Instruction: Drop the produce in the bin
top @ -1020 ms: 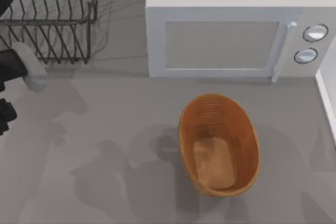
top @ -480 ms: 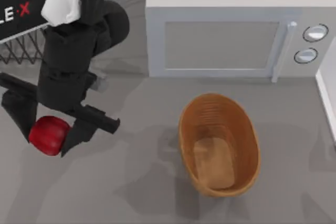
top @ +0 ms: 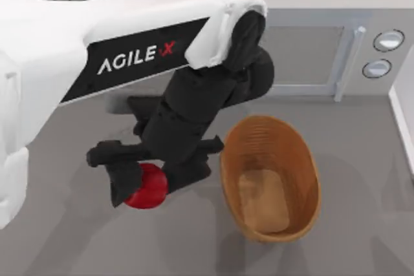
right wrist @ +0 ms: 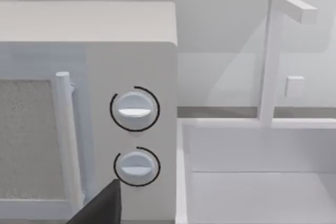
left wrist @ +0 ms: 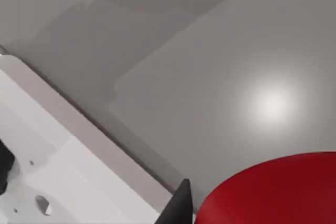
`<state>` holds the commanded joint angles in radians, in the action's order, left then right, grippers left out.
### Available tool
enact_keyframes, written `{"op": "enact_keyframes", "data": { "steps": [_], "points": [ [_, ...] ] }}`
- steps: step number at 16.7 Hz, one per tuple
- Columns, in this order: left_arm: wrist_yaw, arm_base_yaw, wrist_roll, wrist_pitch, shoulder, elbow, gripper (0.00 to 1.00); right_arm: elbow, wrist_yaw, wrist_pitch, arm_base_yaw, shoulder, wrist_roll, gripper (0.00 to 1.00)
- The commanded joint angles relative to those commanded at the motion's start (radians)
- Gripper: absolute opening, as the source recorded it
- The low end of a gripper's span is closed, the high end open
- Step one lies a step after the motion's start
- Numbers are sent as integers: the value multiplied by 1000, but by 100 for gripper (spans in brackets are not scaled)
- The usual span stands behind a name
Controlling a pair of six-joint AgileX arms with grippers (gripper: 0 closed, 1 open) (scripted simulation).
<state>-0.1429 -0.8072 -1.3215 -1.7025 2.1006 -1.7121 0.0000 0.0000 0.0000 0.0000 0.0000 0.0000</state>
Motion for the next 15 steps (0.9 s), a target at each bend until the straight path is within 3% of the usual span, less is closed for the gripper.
{"op": "enact_keyframes", "data": {
  "steps": [9, 15],
  "points": [
    [31, -162, -850, 70, 114, -330, 0, 0, 0, 0, 0, 0, 0, 100],
    [30, -183, -1145, 141, 130, -497, 0, 0, 0, 0, 0, 0, 0, 100]
  ]
}}
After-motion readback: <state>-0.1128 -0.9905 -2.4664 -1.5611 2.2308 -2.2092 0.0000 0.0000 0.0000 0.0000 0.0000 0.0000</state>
